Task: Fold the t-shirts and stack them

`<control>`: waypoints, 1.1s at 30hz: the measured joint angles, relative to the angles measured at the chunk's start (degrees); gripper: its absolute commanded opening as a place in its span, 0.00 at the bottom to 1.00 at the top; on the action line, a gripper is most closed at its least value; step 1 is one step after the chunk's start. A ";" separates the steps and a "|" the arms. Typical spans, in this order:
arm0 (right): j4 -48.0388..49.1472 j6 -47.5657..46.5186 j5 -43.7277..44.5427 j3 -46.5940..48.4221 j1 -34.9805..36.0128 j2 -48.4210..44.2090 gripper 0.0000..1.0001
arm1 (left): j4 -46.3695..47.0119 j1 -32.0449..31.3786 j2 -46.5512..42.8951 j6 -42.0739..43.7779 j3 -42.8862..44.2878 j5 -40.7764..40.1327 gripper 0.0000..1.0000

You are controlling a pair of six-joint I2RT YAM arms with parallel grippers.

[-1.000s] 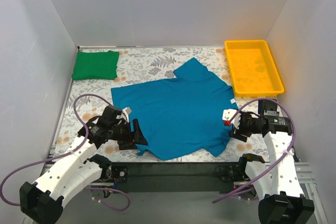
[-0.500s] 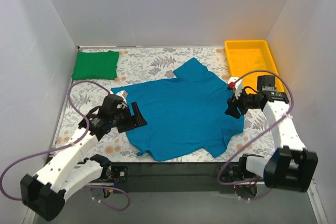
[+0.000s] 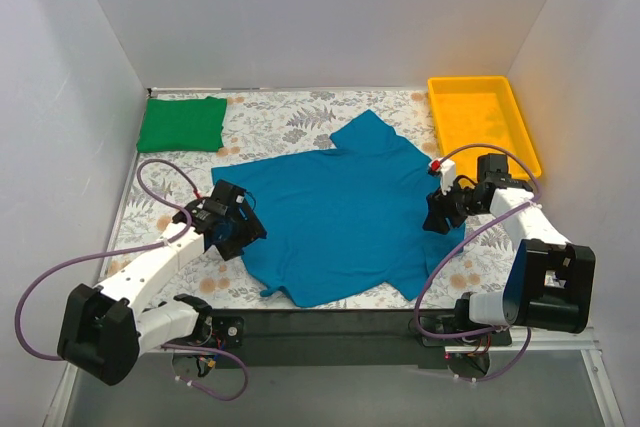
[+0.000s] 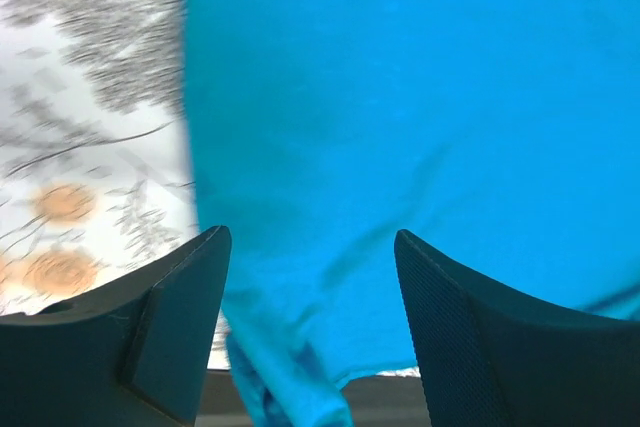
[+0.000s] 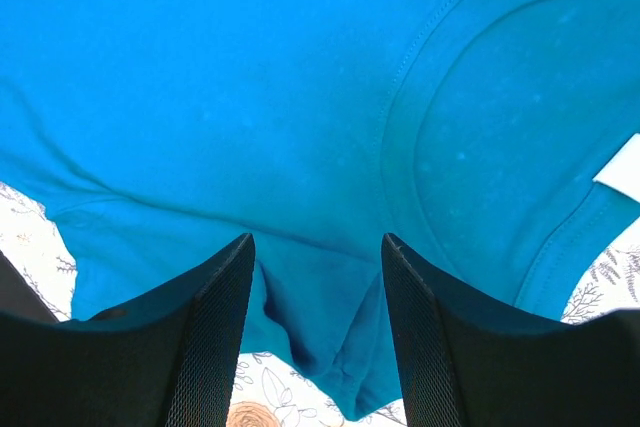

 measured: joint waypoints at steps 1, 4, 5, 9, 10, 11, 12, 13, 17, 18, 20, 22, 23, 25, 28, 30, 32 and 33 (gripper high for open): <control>0.24 0.52 0.07 -0.17 0.00 0.00 0.61 | -1.22 0.00 -0.15 -1.09 0.00 -0.98 0.65; 1.88 1.44 0.13 -0.17 0.00 0.02 0.60 | -4.57 0.00 -0.74 -4.02 -0.04 -3.23 0.64; 2.23 1.70 0.17 -0.17 0.00 0.02 0.61 | -5.22 0.00 -0.85 -4.87 -0.26 -3.69 0.64; 3.19 2.49 0.24 -0.17 0.00 0.00 0.61 | -5.68 0.02 -0.24 -7.69 -2.82 -3.41 0.60; 3.50 2.62 0.24 -0.17 0.00 0.00 0.61 | -5.73 0.02 0.37 -8.04 -3.17 -3.23 0.59; 3.74 2.71 0.24 -0.22 0.00 -0.02 0.61 | -5.70 0.02 1.29 -8.52 -3.72 -2.91 0.56; 3.98 2.80 0.26 -0.35 0.00 -0.09 0.61 | -5.73 0.02 1.95 -8.83 -4.00 -2.69 0.53; 4.13 2.89 0.26 -0.55 0.00 -0.15 0.61 | -5.53 0.02 2.49 -9.14 -4.31 -2.51 0.48; 4.15 3.32 0.26 -1.09 0.00 -0.22 0.61 | -4.52 0.02 2.69 -9.11 -4.61 -2.27 0.27; 4.15 3.48 0.28 -1.09 0.00 -0.22 0.60 | -4.17 0.02 2.80 -8.98 -4.48 -2.27 0.24; 4.26 3.61 0.28 -1.09 0.00 -0.22 0.61 | -3.43 0.02 3.32 -7.58 -3.91 -2.29 0.18; 4.48 3.74 0.28 -1.11 0.00 -0.22 0.61 | -2.29 0.02 4.83 -6.19 -2.64 -2.25 0.05; 4.59 3.76 0.28 -1.11 0.00 -0.24 0.61 | -1.29 0.02 5.88 -5.16 -1.99 -2.08 0.03; 4.63 3.82 0.28 -1.11 0.00 -0.24 0.60 | 0.63 0.02 8.48 -2.91 -0.44 -1.33 0.00; 4.83 3.87 0.28 -1.11 0.00 -0.24 0.60 | 3.96 0.02 13.03 0.33 1.81 0.24 0.00; 4.94 3.89 0.28 -1.16 0.00 -0.24 0.61 | 6.23 0.04 15.52 2.71 2.86 2.14 0.00; 4.96 3.87 0.28 -1.18 0.00 -0.24 0.61 | 8.13 0.04 16.92 5.05 3.58 4.46 0.11; 4.96 3.87 0.28 -1.18 0.00 -0.24 0.61 | 9.05 0.04 17.27 6.43 4.02 5.79 0.19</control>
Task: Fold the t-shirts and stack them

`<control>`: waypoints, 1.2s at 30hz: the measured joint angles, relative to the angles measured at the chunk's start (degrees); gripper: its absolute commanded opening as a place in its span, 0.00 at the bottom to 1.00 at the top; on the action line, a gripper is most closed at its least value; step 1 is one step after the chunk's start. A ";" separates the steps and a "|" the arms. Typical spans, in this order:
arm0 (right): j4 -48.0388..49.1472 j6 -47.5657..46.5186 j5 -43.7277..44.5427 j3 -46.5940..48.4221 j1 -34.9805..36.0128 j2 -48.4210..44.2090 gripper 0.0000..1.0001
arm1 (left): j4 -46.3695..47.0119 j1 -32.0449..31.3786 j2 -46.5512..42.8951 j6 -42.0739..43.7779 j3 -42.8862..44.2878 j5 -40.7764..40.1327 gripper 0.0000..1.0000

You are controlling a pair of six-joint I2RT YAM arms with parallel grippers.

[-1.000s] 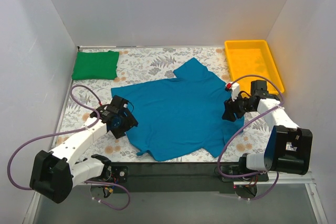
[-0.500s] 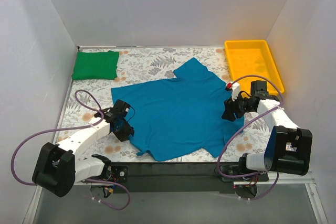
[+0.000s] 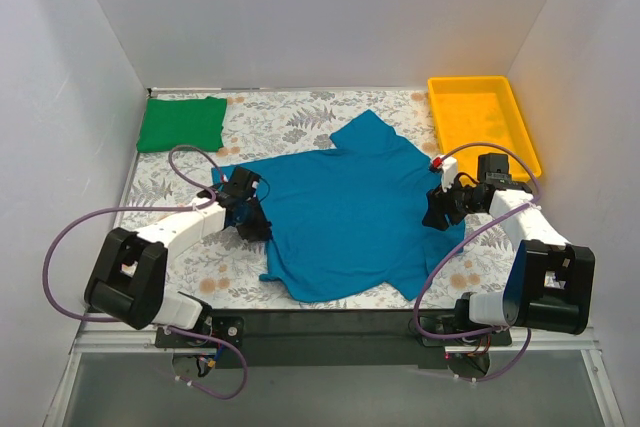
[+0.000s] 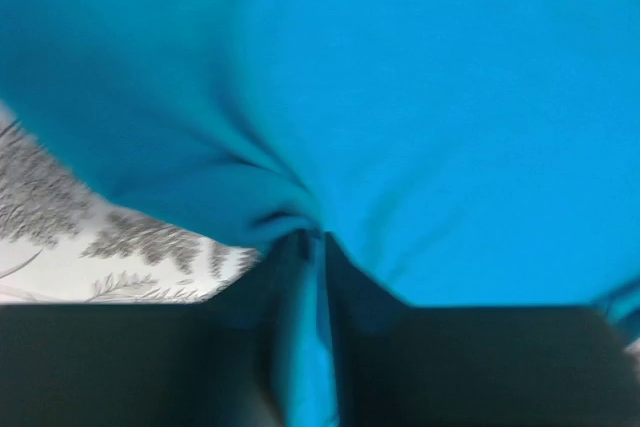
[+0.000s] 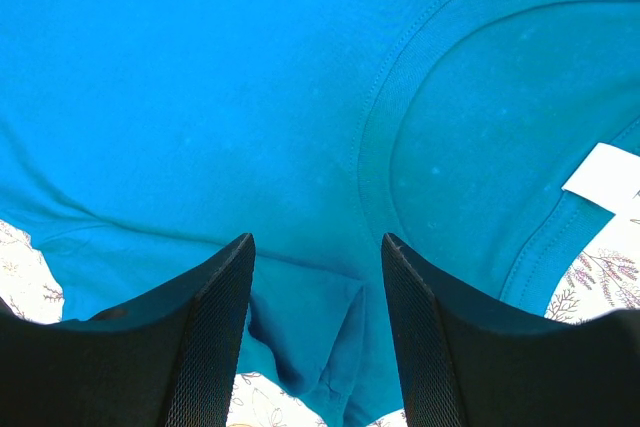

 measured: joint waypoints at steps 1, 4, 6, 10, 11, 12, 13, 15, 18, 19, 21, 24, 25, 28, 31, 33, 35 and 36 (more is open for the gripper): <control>0.00 0.00 0.00 0.00 0.00 0.00 0.60 | 0.85 0.00 0.11 1.33 0.48 1.16 0.29; 0.00 0.00 0.00 -0.02 0.00 0.00 0.61 | 2.16 0.00 -0.42 4.31 2.36 3.56 0.40; 0.00 0.00 0.00 -0.04 0.00 0.00 0.61 | 2.14 0.00 -2.73 5.86 3.30 3.80 0.46; 0.00 -0.02 -0.02 -0.07 0.00 0.00 0.61 | -1.14 0.00 -11.34 6.27 4.94 3.41 0.47; 0.00 -0.02 -0.04 -0.07 0.00 0.00 0.60 | -2.27 0.00 -13.70 5.75 5.14 3.45 0.47; 0.00 -0.02 -0.04 -0.07 0.00 0.00 0.61 | -3.56 0.00 -16.06 5.01 5.09 3.50 0.47; 0.00 -0.02 -0.07 -0.07 0.00 0.00 0.60 | -4.96 0.00 -18.25 3.78 4.70 3.87 0.46; 0.00 -0.02 -0.07 -0.07 0.00 0.00 0.61 | -7.13 0.00 -22.27 -0.37 2.05 5.07 0.43; 0.00 -0.02 -0.09 -0.07 0.00 0.00 0.61 | -12.87 0.00 -28.28 -8.55 -5.25 6.27 0.43; 0.02 -0.02 -0.09 -0.07 0.00 0.00 0.61 | -15.63 -0.02 -30.03 -11.15 -7.45 6.62 0.43; 0.00 -0.02 -0.11 -0.07 0.00 0.00 0.60 | -20.72 -0.02 -33.35 -15.65 -10.49 7.52 0.42; 0.00 -0.02 -0.13 -0.07 0.00 0.00 0.61 | -25.40 -0.02 -36.22 -20.11 -11.34 9.03 0.42; 0.00 -0.02 -0.13 -0.07 0.00 0.00 0.60 | -25.99 -0.07 -36.37 -20.96 -11.34 9.20 0.42; 0.00 -0.02 -0.13 -0.09 0.00 -0.07 0.61 | -26.05 -0.07 -34.12 -22.62 -11.87 9.60 0.40; 0.02 -0.02 -0.11 -0.57 0.00 -0.76 0.61 | -23.41 -0.07 -30.10 -23.71 -14.34 10.32 0.38; -0.04 -0.04 -0.11 -0.83 0.00 -1.07 0.61 | -22.53 -0.07 -27.69 -24.17 -15.41 10.45 0.34; 0.02 -0.04 -0.11 -0.83 0.00 -1.09 0.61 | -21.59 -0.07 -26.43 -24.28 -15.43 10.40 0.28; 0.00 -0.07 -0.11 -0.83 0.00 -1.09 0.61 | -20.85 -0.07 -26.10 -24.37 -15.43 10.40 0.27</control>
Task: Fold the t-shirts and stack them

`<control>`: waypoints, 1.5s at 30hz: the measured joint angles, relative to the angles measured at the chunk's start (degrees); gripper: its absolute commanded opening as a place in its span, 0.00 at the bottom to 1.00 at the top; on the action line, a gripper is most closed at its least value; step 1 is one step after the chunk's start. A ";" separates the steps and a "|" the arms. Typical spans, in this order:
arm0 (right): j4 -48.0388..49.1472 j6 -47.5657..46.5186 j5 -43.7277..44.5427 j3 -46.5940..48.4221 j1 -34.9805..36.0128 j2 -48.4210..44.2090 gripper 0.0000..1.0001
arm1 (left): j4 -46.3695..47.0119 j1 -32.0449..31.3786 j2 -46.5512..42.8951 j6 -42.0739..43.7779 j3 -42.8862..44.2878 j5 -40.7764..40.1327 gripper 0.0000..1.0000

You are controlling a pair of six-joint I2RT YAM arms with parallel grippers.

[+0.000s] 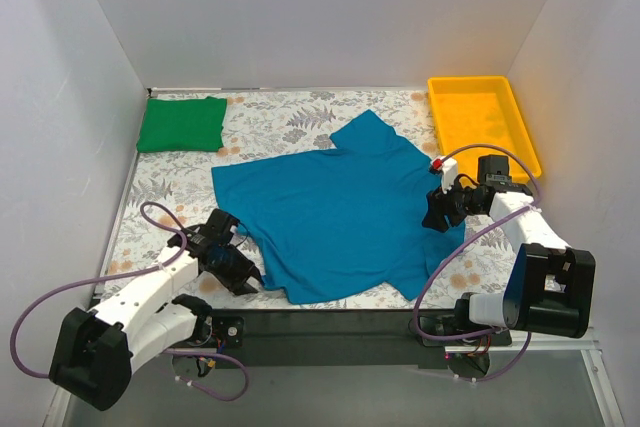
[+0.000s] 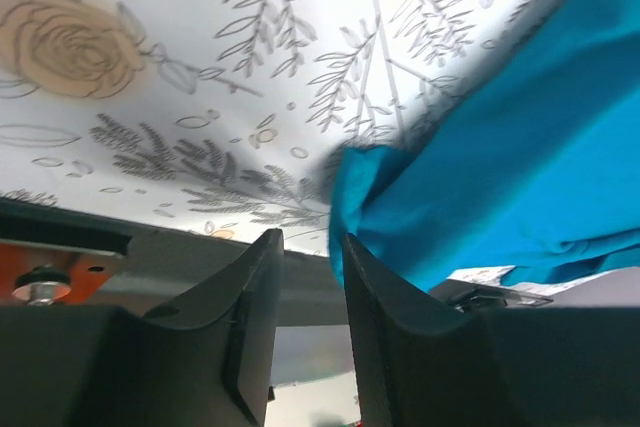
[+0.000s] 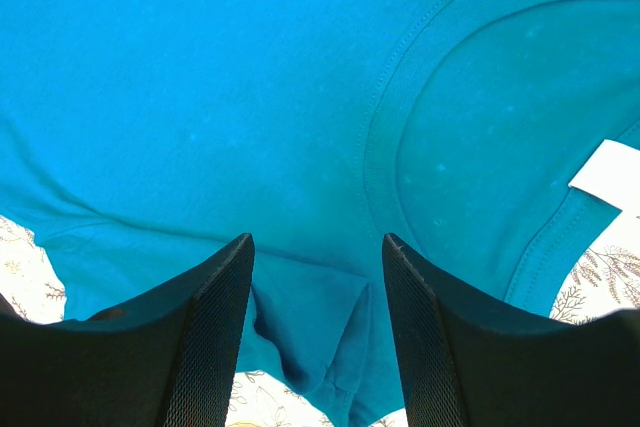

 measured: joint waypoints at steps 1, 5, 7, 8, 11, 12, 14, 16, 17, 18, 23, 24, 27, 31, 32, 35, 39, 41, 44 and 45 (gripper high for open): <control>0.02 0.00 0.00 0.00 0.00 0.00 0.61 | 0.76 0.00 0.24 0.09 0.00 -0.02 0.27; 0.02 -0.02 0.00 0.00 0.00 0.00 0.61 | 3.61 0.00 1.68 0.33 -0.02 0.00 0.27; 0.00 -0.04 0.00 0.00 0.00 0.00 0.61 | 4.96 0.00 2.56 0.52 -0.28 0.02 0.29; 0.02 -0.07 0.00 0.00 0.00 0.00 0.61 | 5.38 0.00 2.75 0.55 -0.48 0.02 0.29; 0.02 -0.09 -0.02 0.00 0.00 0.00 0.61 | 6.47 0.00 3.17 0.96 -1.05 0.07 0.17; 0.00 -0.09 -0.02 0.00 0.00 0.00 0.61 | 6.82 0.00 3.26 1.07 -1.16 0.13 0.09; 0.00 -0.11 -0.02 0.00 0.00 0.00 0.61 | 7.30 0.00 3.37 1.68 -1.27 0.39 0.00; 0.00 -0.13 -0.02 0.00 0.00 0.00 0.61 | 7.48 0.00 3.15 2.40 -1.27 0.85 0.00; 0.00 -0.15 -0.02 0.00 0.00 0.00 0.61 | 7.28 0.00 2.82 2.62 -1.22 0.98 0.00; 0.00 -0.15 -0.04 0.00 0.00 0.00 0.61 | 6.47 0.00 2.25 2.71 -1.03 1.03 0.00; 0.00 -0.37 -0.28 0.00 0.00 0.00 0.61 | -1.88 0.00 -2.78 2.73 4.39 -0.44 0.00; 0.00 -0.39 -0.42 0.00 0.00 0.00 0.61 | -3.85 0.00 -3.93 2.56 6.23 -0.90 0.00; -0.02 -0.63 -0.55 0.00 0.00 0.00 0.61 | -8.87 0.00 -6.60 1.81 10.27 -1.97 0.00; -0.04 -1.22 -0.98 0.00 0.00 -0.17 0.61 | -14.47 0.00 -8.85 1.09 11.98 -2.49 0.00; -0.07 -1.36 -1.14 0.00 0.00 -0.31 0.61 | -15.87 0.00 -8.98 0.98 12.15 -2.56 0.00; -0.09 -1.49 -1.33 0.00 0.00 -0.94 0.61 | -19.80 0.00 -8.26 1.16 13.68 -3.26 0.00; -0.15 -1.62 -1.38 0.00 0.00 -1.88 0.61 | -21.75 0.00 -7.72 2.29 16.65 -3.28 0.09; -0.20 -1.62 -1.42 0.00 0.00 -2.32 0.61 | -22.08 0.00 -8.22 2.89 17.51 -2.36 0.17; -0.26 -1.66 -1.44 0.00 0.00 -2.71 0.62 | -22.91 0.00 -8.31 3.85 18.80 -0.98 0.28; -0.31 -1.75 -1.42 0.00 0.00 -2.80 0.62 | -23.23 0.00 -8.07 4.48 19.50 -0.76 0.34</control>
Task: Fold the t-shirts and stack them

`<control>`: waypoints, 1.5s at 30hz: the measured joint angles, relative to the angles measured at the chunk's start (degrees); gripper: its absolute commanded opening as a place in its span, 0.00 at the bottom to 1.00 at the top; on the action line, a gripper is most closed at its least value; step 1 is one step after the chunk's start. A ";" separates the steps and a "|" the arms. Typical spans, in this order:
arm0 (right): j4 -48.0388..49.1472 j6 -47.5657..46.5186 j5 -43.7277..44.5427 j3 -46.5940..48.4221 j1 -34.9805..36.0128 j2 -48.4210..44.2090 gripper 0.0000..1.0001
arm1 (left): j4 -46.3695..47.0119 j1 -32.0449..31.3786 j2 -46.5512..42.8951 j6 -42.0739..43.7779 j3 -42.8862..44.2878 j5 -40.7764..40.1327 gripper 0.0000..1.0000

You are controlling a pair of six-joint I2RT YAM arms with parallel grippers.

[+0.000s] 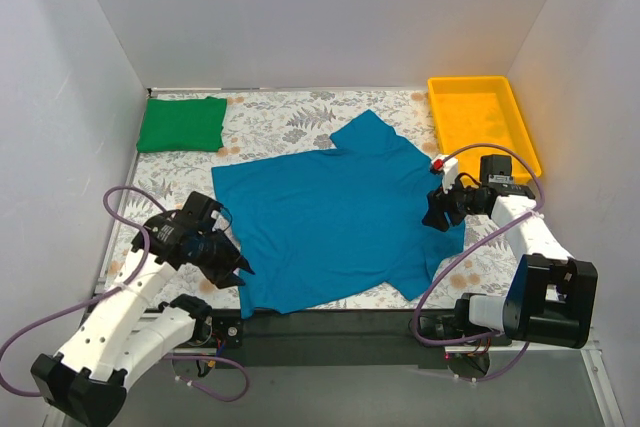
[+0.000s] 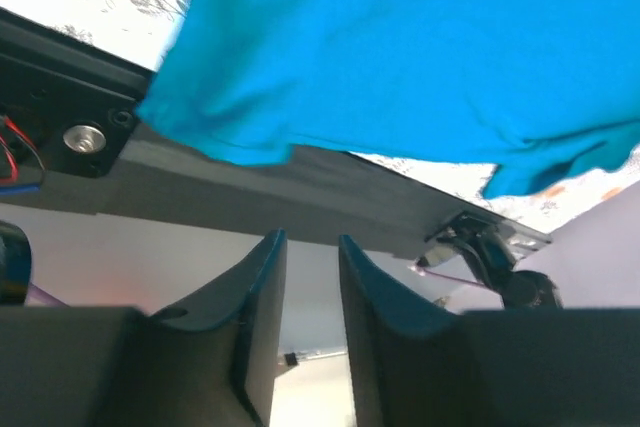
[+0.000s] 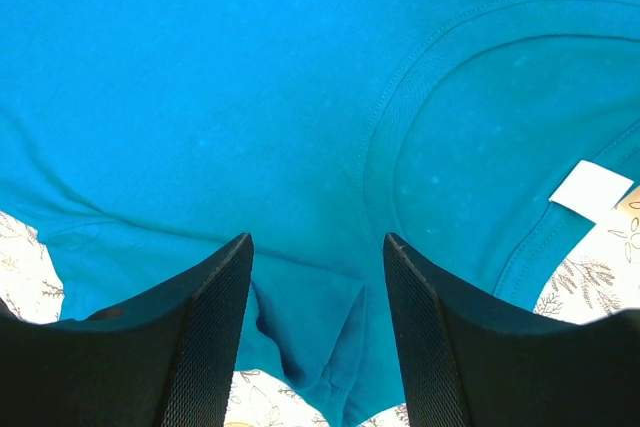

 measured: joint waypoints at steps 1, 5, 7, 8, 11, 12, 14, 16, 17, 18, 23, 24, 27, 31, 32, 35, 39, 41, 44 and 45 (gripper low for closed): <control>-0.07 -0.17 0.02 0.00 0.00 -0.11 0.62 | -0.46 0.00 0.48 0.61 1.14 0.11 0.38; -0.42 -1.62 0.15 0.00 0.00 -0.33 0.64 | 0.22 0.00 1.95 4.46 7.63 0.11 0.67; -1.25 -2.84 0.46 0.00 0.00 -0.33 0.64 | 4.07 0.00 0.15 6.93 8.87 0.48 0.73; -1.66 -3.45 0.83 0.00 0.00 -0.33 0.64 | 6.19 0.00 -1.49 8.07 8.76 0.59 0.73; -3.19 -5.79 3.34 0.00 0.00 -0.55 0.64 | 15.26 0.00 -7.45 11.41 5.64 0.72 0.75; -3.87 -6.45 4.39 0.00 0.00 -0.68 0.65 | 17.90 0.00 -8.90 12.22 4.24 0.70 0.75; -5.29 -7.67 7.04 0.00 0.00 -0.92 0.65 | 24.61 0.00 -10.25 14.40 0.79 0.59 0.75; -6.43 -8.20 10.01 0.02 0.00 -0.90 0.64 | 30.51 0.00 -8.66 16.79 -1.88 -0.24 0.75; -7.21 -8.24 11.69 0.13 -0.02 -0.66 0.64 | 32.96 0.00 -6.71 18.47 -2.51 -0.85 0.75; -7.80 -8.22 13.33 0.26 -0.09 -0.28 0.64 | 34.95 0.00 -4.48 20.28 -2.51 -1.86 0.75; -9.29 -6.67 18.67 0.52 -0.50 2.54 0.63 | 41.83 0.00 2.91 29.88 -2.51 -8.44 0.75; -9.60 -6.23 18.93 0.52 -0.52 3.13 0.63 | 42.47 0.00 2.97 31.56 -2.51 -9.53 0.75; -11.26 -5.84 17.99 0.59 -0.63 4.20 0.63 | 45.13 0.00 1.01 35.43 -3.28 -11.76 0.75; -13.94 -5.84 14.49 1.07 -0.68 4.44 0.63 | 47.63 0.00 -3.78 37.77 -7.74 -13.42 0.79; -14.64 -5.86 13.81 1.49 -0.66 4.66 0.63 | 47.56 0.00 -4.42 38.05 -8.33 -13.73 0.79; -15.69 -5.86 12.66 2.47 -0.33 5.44 0.61 | 48.13 0.00 -5.25 38.66 -8.90 -14.58 0.80; -16.57 -5.86 12.59 2.78 -0.02 5.79 0.56 | 48.63 0.00 -5.92 39.06 -8.96 -15.02 0.80; -16.96 -5.81 12.63 2.78 0.02 5.81 0.52 | 48.94 0.00 -5.99 39.10 -8.96 -15.06 0.80; -17.55 -5.70 13.05 2.78 0.20 6.01 0.44 | 49.20 0.00 -6.01 39.12 -8.96 -15.08 0.80; -17.73 -5.64 13.25 2.86 0.42 6.32 0.41 | 49.31 0.00 -6.01 39.12 -8.98 -15.06 0.80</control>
